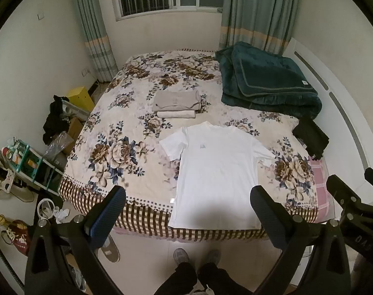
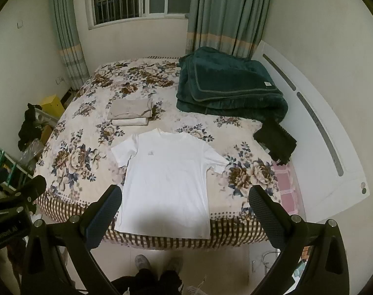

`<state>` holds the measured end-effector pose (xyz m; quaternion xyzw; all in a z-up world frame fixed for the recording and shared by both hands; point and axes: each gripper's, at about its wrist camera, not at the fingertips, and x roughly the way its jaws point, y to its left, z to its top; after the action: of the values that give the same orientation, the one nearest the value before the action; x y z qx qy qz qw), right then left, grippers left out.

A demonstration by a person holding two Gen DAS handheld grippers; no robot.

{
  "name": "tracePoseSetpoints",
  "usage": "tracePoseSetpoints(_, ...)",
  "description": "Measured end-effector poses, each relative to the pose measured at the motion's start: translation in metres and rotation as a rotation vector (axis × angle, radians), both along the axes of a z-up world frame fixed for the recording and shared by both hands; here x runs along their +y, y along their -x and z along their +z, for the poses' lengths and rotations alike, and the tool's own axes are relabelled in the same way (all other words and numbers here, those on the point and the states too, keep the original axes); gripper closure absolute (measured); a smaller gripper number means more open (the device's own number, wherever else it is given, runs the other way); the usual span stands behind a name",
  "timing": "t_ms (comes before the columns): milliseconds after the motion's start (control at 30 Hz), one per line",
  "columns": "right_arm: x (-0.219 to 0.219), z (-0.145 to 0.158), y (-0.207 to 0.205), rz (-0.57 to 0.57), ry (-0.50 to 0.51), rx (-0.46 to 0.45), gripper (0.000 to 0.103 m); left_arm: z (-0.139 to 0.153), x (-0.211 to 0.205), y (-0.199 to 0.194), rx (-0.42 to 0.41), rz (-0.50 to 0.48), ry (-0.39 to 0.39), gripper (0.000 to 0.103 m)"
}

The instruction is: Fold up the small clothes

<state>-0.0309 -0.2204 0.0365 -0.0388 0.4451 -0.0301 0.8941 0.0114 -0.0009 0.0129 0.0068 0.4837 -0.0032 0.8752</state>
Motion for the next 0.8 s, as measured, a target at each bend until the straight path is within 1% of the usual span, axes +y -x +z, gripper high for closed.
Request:
tracePoseSetpoints(167,-0.002,0.001,-0.001,-0.002,-0.003,-0.002,0.000,0.002,0.002,0.000,-0.004,-0.003,0.002,0.000)
tracePoseSetpoints(233,-0.001,0.001,-0.002,0.000,-0.004,0.000,0.000,0.006,0.012,-0.010,-0.008,0.005,0.006,0.000)
tracePoseSetpoints(367,-0.001,0.002,-0.003,0.000,-0.002,-0.001,0.000,0.009,0.013,-0.016,-0.016,0.008,0.007,0.000)
tracePoseSetpoints(800,-0.002,0.007,-0.005,-0.001,-0.007,-0.007,0.000,0.010,0.011,-0.013,-0.030,0.008,0.012,0.000)
